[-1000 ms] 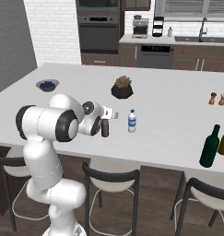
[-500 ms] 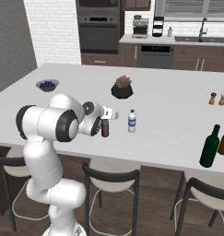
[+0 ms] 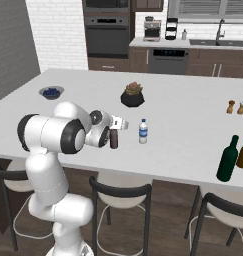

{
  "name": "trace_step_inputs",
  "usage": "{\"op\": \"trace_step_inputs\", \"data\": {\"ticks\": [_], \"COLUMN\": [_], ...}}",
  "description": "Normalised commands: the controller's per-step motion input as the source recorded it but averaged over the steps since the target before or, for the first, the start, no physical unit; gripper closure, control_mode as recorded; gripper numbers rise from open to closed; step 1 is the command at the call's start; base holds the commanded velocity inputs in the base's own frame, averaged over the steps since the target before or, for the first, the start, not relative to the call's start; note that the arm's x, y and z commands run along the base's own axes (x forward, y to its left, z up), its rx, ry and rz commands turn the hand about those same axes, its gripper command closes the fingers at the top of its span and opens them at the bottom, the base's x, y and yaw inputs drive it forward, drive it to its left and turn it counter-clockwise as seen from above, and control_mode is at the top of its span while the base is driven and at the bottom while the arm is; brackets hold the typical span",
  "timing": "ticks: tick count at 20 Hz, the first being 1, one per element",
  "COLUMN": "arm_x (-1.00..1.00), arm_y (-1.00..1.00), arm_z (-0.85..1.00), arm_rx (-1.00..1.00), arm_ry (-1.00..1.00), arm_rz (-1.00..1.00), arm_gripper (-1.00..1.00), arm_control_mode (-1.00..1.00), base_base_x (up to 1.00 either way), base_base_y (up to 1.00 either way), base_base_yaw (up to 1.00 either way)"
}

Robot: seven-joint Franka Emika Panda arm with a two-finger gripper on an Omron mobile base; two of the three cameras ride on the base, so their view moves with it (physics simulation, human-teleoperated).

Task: Move the plastic bottles in the middle to the plastics group, and the glass bottles in the middle to the glass group.

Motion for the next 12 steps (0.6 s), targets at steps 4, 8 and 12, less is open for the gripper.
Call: {"op": "trace_step_inputs", "data": {"ticks": [4,8,12], "arm_x": [0.0,-0.01,-0.16], "arm_y": [0.0,0.0,-0.24], "arm_z": [0.0,0.0,0.12], "arm_rx": [0.0,0.0,0.0], "arm_ry": [0.0,0.0,0.0], "arm_rz": [0.0,0.0,0.0], "arm_gripper": [1.0,1.0,1.0], "arm_control_mode": [-1.0,-1.0,-1.0], "base_base_x": [0.0,0.0,0.0], "base_base_y": [0.0,0.0,0.0], "base_base_yaw": [0.0,0.0,0.0]}}
